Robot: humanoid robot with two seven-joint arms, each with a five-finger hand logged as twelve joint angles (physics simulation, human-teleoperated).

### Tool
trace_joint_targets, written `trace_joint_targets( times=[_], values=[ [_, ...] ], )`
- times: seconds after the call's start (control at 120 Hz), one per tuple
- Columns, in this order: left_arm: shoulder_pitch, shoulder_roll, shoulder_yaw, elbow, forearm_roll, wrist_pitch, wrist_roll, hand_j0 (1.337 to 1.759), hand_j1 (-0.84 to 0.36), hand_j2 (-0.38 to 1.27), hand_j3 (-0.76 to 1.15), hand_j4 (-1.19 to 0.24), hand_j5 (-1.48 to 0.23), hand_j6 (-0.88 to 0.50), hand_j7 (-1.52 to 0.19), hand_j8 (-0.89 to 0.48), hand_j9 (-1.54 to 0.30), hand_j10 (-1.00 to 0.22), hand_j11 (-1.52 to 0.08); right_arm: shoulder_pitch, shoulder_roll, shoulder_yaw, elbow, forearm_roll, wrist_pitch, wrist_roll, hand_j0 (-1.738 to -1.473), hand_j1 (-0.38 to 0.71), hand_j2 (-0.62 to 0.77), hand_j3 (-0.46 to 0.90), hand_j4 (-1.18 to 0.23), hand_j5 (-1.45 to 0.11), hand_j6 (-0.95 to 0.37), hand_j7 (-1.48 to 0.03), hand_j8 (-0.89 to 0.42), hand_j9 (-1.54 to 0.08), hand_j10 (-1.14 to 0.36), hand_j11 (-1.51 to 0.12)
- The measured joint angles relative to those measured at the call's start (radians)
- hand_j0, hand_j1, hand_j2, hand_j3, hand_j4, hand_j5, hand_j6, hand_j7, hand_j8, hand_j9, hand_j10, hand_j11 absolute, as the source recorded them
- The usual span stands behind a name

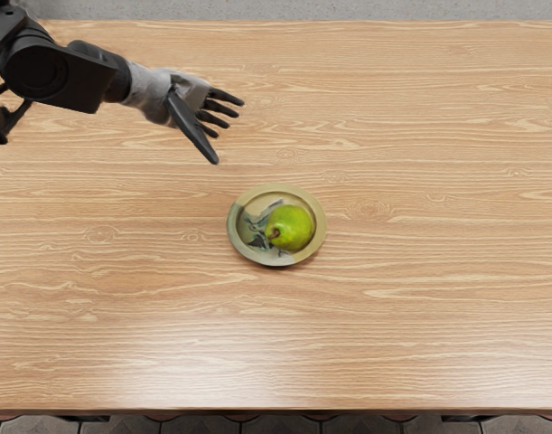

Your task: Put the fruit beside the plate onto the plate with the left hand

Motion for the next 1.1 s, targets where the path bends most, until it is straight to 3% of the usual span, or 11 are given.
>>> trace_joint_targets(
  times=[0.158,0.392,0.542,0.775,1.1],
  values=[
    [0.101,0.12,-0.013,0.0,-0.157,0.0,0.0,1.658,0.33,0.0,0.0,-0.01,-0.02,-0.01,-0.02,-0.01,-0.02,-0.01,-0.02,0.0,0.0,0.0,0.0,0.0,0.0,0.0,-1.658,-0.32,0.0,0.0,-0.02,-0.03,-0.02,-0.03,-0.02,-0.03,-0.02,-0.03],
    [0.162,0.226,-0.045,0.0,-0.321,0.0,0.0,1.658,0.34,0.0,0.0,-0.01,-0.01,-0.01,-0.01,-0.01,-0.01,-0.01,-0.01,0.0,0.0,0.0,0.0,0.0,0.0,0.0,-1.658,-0.32,0.0,0.0,-0.02,-0.03,-0.02,-0.03,-0.02,-0.03,-0.02,-0.03],
    [0.253,0.295,-0.072,0.0,-0.404,0.0,0.0,1.658,0.34,0.0,0.0,-0.01,-0.01,-0.01,-0.01,-0.01,-0.01,-0.01,-0.01,0.0,0.0,0.0,0.0,0.0,0.0,0.0,-1.658,-0.32,0.0,0.0,-0.02,-0.03,-0.02,-0.03,-0.02,-0.03,-0.02,-0.03],
    [0.258,0.44,-0.084,0.001,-0.432,0.0,0.0,1.658,0.34,0.0,0.0,-0.01,-0.01,-0.01,-0.01,-0.01,-0.01,-0.01,-0.01,0.0,0.0,0.001,0.0,0.0,0.0,0.0,-1.658,-0.32,0.0,0.0,-0.02,-0.03,-0.02,-0.03,-0.02,-0.03,-0.02,-0.03],
    [0.262,0.476,-0.084,0.004,-0.427,-0.001,0.0,1.658,0.34,0.0,0.0,-0.01,-0.01,0.0,-0.01,0.0,-0.01,-0.01,-0.01,0.0,0.0,0.002,0.0,0.0,0.0,0.0,-1.658,-0.32,0.0,0.0,-0.02,-0.03,-0.02,-0.03,-0.02,-0.03,-0.02,-0.03]
  ],
)
